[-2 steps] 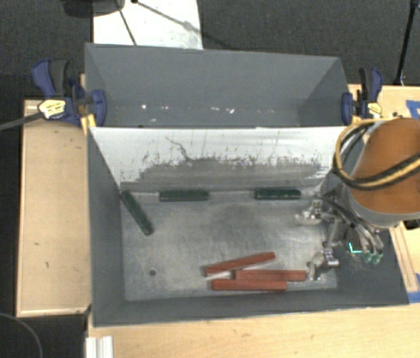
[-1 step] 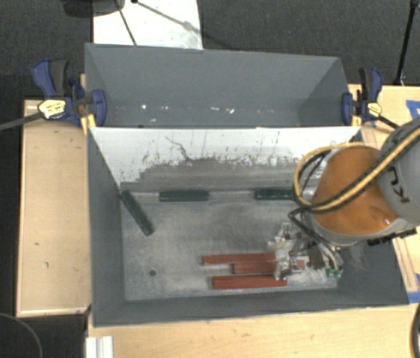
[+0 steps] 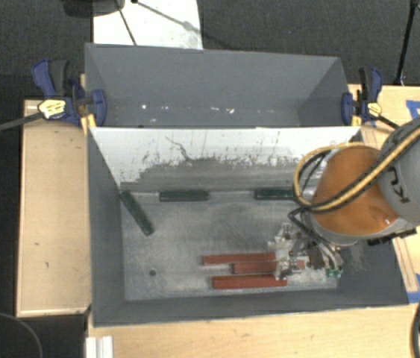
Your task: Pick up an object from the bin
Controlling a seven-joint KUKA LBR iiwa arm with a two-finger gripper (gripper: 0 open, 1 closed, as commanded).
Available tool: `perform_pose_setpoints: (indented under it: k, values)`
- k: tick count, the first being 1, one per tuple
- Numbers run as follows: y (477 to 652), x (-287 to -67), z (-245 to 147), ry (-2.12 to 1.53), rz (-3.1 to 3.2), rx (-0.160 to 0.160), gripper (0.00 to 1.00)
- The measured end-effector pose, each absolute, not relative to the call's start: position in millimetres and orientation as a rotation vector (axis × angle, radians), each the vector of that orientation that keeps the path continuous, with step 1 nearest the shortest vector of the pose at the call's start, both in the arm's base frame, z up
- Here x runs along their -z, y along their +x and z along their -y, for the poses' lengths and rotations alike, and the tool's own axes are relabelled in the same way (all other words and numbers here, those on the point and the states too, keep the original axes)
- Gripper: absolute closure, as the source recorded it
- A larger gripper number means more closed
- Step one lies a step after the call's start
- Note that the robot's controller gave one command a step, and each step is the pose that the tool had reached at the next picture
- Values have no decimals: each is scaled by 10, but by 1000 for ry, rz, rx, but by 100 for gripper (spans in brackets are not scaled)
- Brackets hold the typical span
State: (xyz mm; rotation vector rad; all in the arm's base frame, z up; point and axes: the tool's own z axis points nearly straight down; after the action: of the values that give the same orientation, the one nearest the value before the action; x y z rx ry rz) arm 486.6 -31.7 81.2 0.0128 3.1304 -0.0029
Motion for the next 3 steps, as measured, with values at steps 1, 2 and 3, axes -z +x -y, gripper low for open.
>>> perform_pose_setpoints:
  k: [1,2,3]
  values:
    - [4869,-1183,300,2,-3148,-1,100]
    - [4937,-1358,337,-12,-3128,2,100]
    - [4911,-1071,317,-18,-3144,0,100]
